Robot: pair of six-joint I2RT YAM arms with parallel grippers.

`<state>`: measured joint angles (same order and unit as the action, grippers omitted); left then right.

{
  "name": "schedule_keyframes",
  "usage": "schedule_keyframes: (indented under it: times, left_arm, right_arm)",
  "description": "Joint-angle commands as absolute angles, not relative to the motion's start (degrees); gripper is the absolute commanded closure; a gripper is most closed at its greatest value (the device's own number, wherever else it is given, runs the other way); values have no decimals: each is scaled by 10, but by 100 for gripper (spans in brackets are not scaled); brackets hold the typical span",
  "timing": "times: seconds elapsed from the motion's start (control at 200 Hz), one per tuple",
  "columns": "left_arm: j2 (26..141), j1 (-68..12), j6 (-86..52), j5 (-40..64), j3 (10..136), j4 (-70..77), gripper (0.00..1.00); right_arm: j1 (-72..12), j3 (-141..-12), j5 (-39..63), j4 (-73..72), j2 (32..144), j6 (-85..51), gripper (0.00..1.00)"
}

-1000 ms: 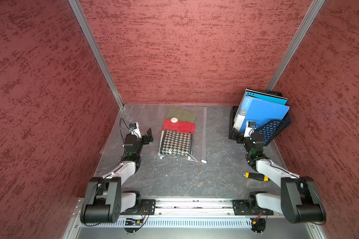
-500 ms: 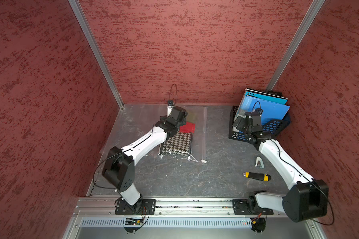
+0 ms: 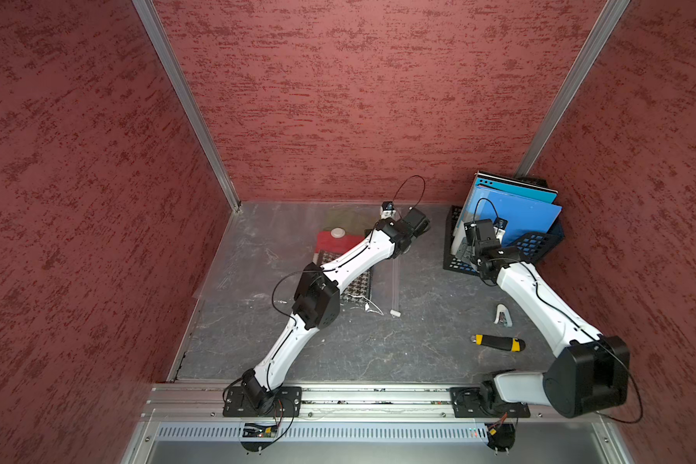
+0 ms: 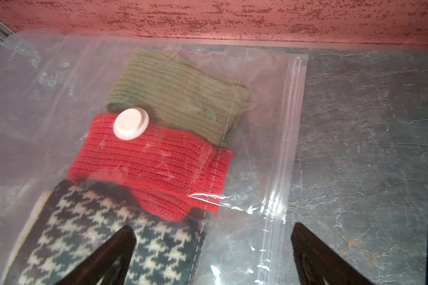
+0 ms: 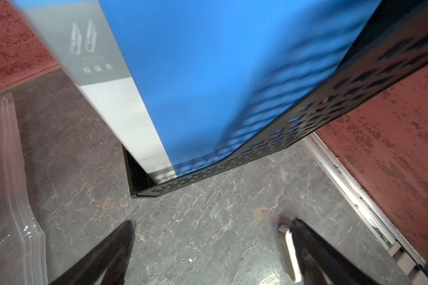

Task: Take the scarf out of the vacuum bag
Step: Open the vacuum bag at the center of the board.

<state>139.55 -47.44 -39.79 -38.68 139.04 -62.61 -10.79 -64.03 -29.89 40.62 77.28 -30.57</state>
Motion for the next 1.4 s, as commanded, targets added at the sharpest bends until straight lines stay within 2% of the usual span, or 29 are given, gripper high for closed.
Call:
schedule_keyframes:
  times: [0.0, 0.09, 0.18, 0.276, 0.356, 0.441, 0.526, 0.671, 0.781, 1.187, 1.398]
  left_arm:
    - [1418, -481, -390, -342, 1415, -658, 0]
    - [1429, -478, -384, -321, 1411, -641, 0]
    - [1434, -470, -395, -310, 1411, -649, 8]
    - [1409, -458, -437, -338, 1398, -679, 4]
    - [1338, -448, -444, -377, 1313, -647, 2]
    - [1243, -416, -435, -356, 1173, -571, 0]
    - [1184, -363, -450, -305, 1089, -540, 0]
    - [1102, -307, -427, -251, 953, -448, 0]
    - [1070, -295, -419, -233, 906, -415, 0]
    - [1055, -293, -425, -224, 883, -401, 0]
    - [1054, -289, -435, -255, 888, -432, 0]
  right_arm:
    - [-109, -623, -233, 368, 781, -262, 1]
    - [-110, -610, -142, 323, 794, -254, 2]
    - [-112, -598, -21, 257, 810, -249, 11]
    - [-129, -628, 49, 224, 871, -249, 15]
    - [-138, -675, 108, 220, 941, -255, 25]
    - [-145, -706, 168, 197, 1001, -275, 28]
    - [-150, -718, 223, 164, 1041, -292, 28]
    - [-161, -746, 260, 163, 1075, -276, 27]
    - [-161, -763, 301, 164, 1099, -271, 27]
    - [-164, -810, 313, 174, 1163, -259, 26]
    - [-164, -819, 288, 174, 1185, -257, 26]
